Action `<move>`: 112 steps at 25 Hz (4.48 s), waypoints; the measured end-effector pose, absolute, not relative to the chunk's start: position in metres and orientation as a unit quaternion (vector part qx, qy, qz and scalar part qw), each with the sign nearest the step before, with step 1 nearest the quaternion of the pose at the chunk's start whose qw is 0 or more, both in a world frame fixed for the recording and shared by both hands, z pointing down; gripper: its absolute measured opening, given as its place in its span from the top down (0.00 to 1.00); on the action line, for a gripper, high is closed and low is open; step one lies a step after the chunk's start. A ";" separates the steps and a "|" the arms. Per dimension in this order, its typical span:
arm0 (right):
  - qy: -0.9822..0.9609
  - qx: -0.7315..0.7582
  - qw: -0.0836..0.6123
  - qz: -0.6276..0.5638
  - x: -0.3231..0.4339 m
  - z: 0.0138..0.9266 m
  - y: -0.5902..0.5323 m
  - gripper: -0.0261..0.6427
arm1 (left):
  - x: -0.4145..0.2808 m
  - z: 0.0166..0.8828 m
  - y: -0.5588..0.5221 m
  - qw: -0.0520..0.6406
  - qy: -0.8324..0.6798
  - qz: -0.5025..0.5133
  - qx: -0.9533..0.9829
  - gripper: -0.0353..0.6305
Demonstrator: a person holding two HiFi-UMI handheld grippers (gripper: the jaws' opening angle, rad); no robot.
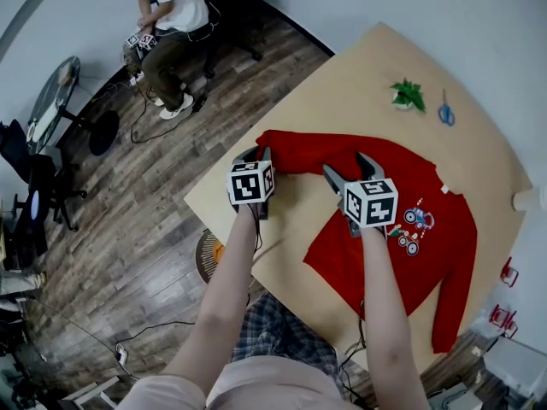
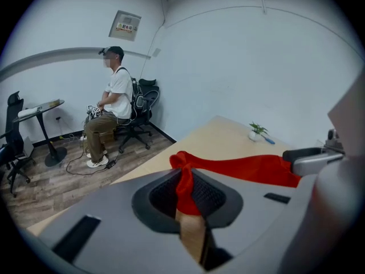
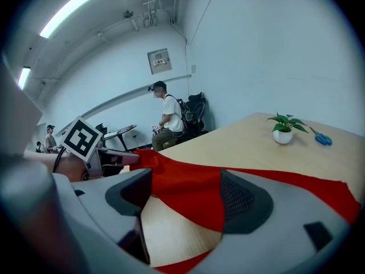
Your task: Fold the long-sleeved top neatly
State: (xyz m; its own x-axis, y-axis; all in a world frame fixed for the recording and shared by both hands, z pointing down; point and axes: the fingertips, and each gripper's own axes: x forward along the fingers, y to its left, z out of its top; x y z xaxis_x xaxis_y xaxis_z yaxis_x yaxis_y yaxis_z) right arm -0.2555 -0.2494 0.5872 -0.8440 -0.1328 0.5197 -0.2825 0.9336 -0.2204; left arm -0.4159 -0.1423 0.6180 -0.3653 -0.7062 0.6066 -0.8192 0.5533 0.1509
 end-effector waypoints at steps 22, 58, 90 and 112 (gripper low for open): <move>-0.899 0.332 0.202 0.200 -0.050 0.544 -0.345 0.43 | -0.262 0.480 -0.292 0.183 -0.746 0.064 0.637 0.88; -0.768 0.564 0.149 0.265 0.274 0.562 -0.336 0.45 | 0.152 0.566 -0.361 0.170 -0.461 0.185 0.851 0.88; -0.717 0.631 0.094 0.283 0.369 0.555 -0.283 0.42 | 0.226 0.583 -0.324 0.222 -0.338 0.150 0.902 0.41; -0.590 0.738 0.083 0.317 0.487 0.585 -0.136 0.46 | 0.347 0.572 -0.237 0.210 -0.243 0.178 0.930 0.41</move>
State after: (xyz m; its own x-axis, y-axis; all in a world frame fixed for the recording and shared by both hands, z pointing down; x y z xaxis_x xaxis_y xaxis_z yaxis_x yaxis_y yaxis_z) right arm 0.4867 -0.1358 0.5850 0.1044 -0.8179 0.5658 -0.9235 -0.2908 -0.2500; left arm 0.3466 -0.2375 0.5719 0.8182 -0.3778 0.4335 -0.5276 -0.7930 0.3047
